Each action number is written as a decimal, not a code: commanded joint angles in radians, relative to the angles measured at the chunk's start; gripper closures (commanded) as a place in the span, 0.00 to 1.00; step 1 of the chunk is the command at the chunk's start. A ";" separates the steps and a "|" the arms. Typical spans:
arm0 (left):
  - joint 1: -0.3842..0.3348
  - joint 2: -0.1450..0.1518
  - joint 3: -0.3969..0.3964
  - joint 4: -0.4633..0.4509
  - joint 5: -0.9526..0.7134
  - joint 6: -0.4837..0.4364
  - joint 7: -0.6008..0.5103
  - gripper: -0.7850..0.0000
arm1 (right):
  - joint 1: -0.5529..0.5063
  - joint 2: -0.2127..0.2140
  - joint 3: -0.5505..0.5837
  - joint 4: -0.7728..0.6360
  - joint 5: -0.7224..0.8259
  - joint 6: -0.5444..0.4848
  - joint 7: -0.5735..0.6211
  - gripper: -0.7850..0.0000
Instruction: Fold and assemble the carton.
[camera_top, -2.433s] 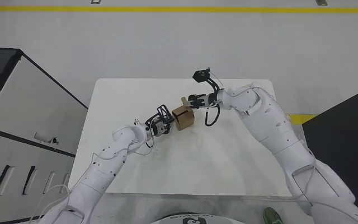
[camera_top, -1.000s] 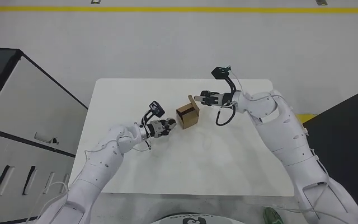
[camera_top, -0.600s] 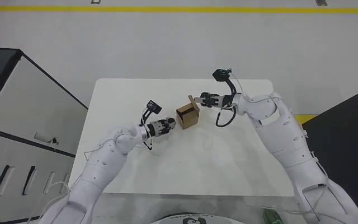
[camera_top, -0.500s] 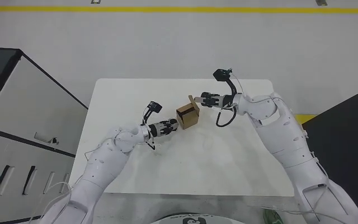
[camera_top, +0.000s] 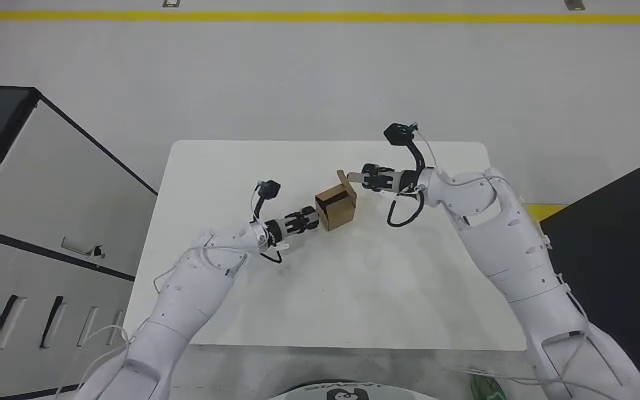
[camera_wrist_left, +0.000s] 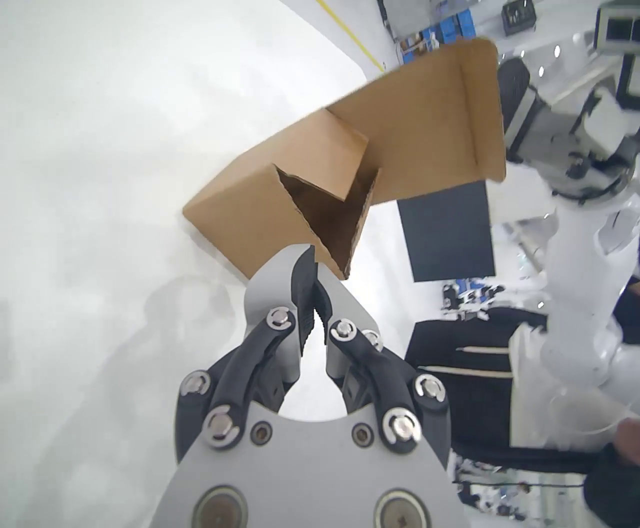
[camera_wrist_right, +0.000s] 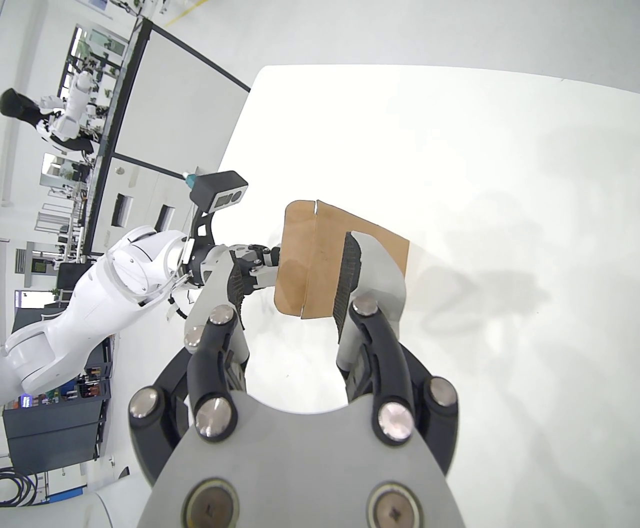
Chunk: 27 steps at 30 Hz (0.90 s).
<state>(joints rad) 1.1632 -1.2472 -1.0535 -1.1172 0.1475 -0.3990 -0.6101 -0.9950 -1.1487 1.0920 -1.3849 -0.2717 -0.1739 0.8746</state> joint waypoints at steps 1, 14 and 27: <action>-0.008 -0.004 0.005 0.009 -0.035 0.011 -0.010 1.00 | -0.002 0.000 0.001 -0.002 0.002 -0.001 -0.004 0.47; 0.002 -0.010 0.003 0.020 -0.082 0.094 0.042 1.00 | -0.005 0.000 0.002 -0.004 0.014 -0.009 -0.003 0.00; -0.045 -0.037 0.049 0.082 -0.159 0.151 0.033 1.00 | -0.005 0.000 0.002 -0.004 0.014 -0.009 -0.003 0.00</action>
<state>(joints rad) 1.1233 -1.2824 -1.0089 -1.0420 -0.0106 -0.2486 -0.5801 -0.9995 -1.1484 1.0936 -1.3885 -0.2581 -0.1827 0.8711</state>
